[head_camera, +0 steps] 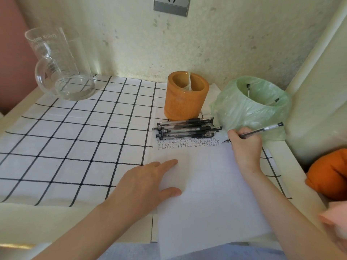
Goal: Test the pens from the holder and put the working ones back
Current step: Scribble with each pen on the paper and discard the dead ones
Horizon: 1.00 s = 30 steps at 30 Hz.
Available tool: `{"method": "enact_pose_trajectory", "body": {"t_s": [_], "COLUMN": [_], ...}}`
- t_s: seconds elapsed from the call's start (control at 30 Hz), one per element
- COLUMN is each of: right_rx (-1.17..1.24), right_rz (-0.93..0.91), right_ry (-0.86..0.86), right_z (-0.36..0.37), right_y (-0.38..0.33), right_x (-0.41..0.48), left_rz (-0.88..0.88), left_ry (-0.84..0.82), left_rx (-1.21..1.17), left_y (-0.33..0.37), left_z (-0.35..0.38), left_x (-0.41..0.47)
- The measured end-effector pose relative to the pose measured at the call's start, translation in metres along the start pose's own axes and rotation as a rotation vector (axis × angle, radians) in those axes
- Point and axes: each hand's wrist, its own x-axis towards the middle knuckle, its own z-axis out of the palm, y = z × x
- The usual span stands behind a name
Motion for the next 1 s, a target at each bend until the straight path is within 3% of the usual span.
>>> {"method": "enact_pose_trajectory", "body": {"t_s": [1.0], "right_rx": [-0.014], "right_rz": [-0.038], "right_ry": [-0.039], "right_z": [0.0018], "right_y": [0.0026], "right_x": [0.0014], "left_rz": [-0.004], "left_ry": [-0.007], "left_rx": [0.014], "left_y": [0.0003], "left_z": [0.0007], "left_x": [0.0009]}}
